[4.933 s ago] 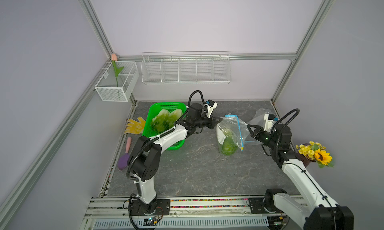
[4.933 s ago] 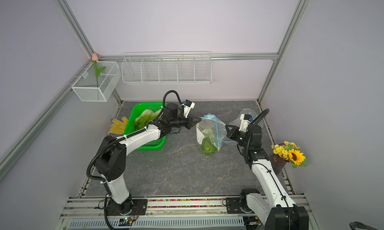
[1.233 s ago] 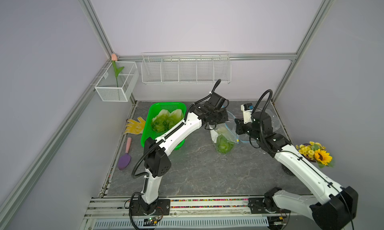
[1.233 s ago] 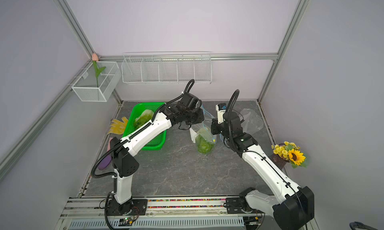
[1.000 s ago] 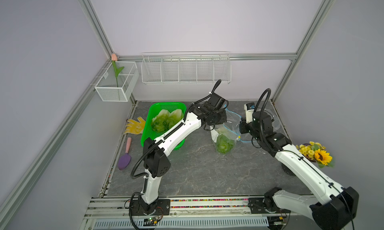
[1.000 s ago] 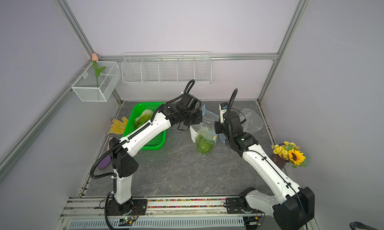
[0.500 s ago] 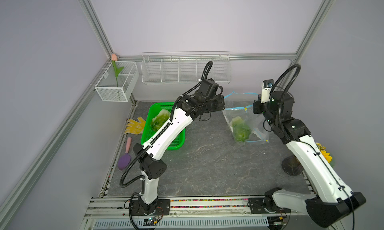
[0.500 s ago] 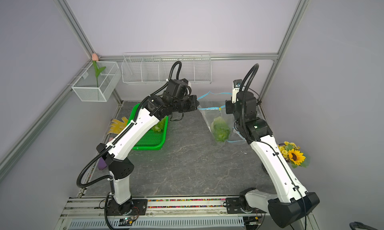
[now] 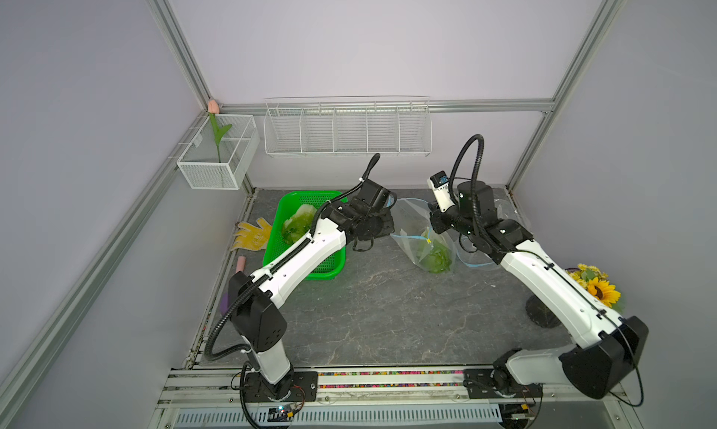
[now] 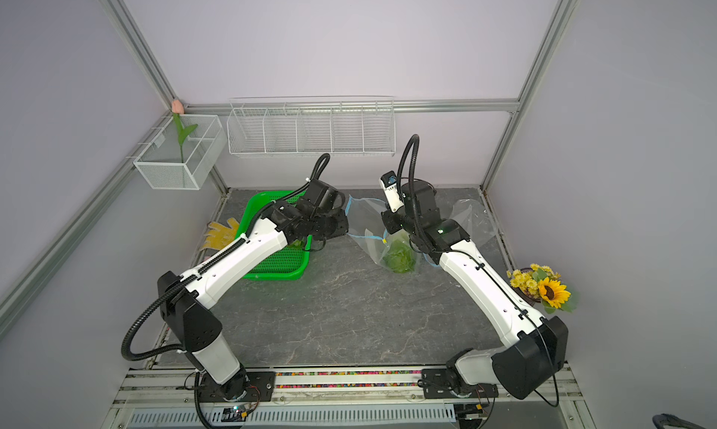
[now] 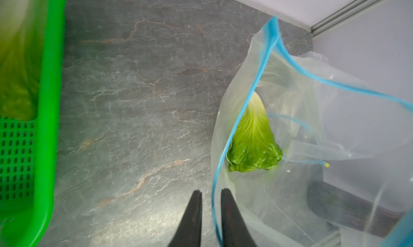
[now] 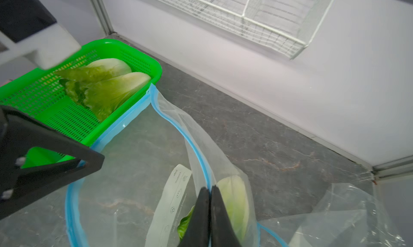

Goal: Open the zip-top bag and take out the chinese cabbages
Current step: Open the zipper of the food storage bag at the center of the board, then pick up the Chinese cabbage from the zipper food storage bag.

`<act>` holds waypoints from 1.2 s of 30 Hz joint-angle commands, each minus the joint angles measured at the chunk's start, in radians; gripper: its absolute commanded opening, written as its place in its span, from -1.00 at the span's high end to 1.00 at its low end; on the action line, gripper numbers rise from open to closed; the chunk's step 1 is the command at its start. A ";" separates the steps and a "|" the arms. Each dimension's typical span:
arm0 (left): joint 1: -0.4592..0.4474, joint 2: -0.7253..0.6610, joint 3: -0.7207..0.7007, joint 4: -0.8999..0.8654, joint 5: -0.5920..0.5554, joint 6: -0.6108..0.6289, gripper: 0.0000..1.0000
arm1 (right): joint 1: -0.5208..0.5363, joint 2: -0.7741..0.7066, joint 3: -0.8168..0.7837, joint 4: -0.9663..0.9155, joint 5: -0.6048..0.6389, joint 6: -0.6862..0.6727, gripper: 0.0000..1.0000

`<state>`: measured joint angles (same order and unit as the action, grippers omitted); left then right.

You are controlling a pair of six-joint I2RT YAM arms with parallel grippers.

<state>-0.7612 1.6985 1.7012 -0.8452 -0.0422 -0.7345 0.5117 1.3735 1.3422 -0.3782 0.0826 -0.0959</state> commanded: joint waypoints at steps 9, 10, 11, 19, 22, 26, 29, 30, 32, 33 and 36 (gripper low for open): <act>0.002 -0.154 0.023 0.036 -0.024 -0.040 0.03 | -0.004 0.014 -0.092 0.222 -0.215 0.215 0.85; 0.002 -0.138 0.034 0.056 0.007 -0.051 0.06 | -0.006 0.013 -0.098 0.235 -0.230 0.231 0.85; 0.002 -0.121 0.048 0.072 0.034 -0.063 0.11 | -0.006 0.011 -0.103 0.245 -0.241 0.245 0.85; 0.003 0.084 0.197 0.111 0.161 -0.106 0.65 | -0.010 -0.017 -0.157 0.336 -0.307 0.367 0.85; 0.002 0.119 0.198 0.130 0.186 -0.134 0.68 | -0.014 -0.026 -0.181 0.380 -0.313 0.425 0.85; 0.003 0.138 0.192 0.139 0.207 -0.161 0.70 | -0.022 -0.025 -0.197 0.434 -0.304 0.483 0.85; 0.002 0.154 0.183 0.148 0.221 -0.170 0.69 | -0.022 -0.012 -0.197 0.472 -0.336 0.513 0.85; 0.003 0.161 0.179 0.151 0.224 -0.174 0.69 | -0.025 -0.008 -0.198 0.487 -0.354 0.524 0.85; 0.003 0.177 0.171 0.154 0.228 -0.181 0.68 | -0.024 0.004 -0.199 0.514 -0.386 0.547 0.85; 0.003 0.185 0.166 0.159 0.230 -0.182 0.69 | -0.024 0.009 -0.200 0.529 -0.405 0.555 0.85; 0.008 0.212 0.164 0.164 0.250 -0.189 0.69 | -0.025 0.021 -0.196 0.549 -0.457 0.570 0.85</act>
<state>-0.7589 1.8721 1.8702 -0.6899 0.1848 -0.8959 0.4915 1.3823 1.1526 0.0879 -0.2955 0.4294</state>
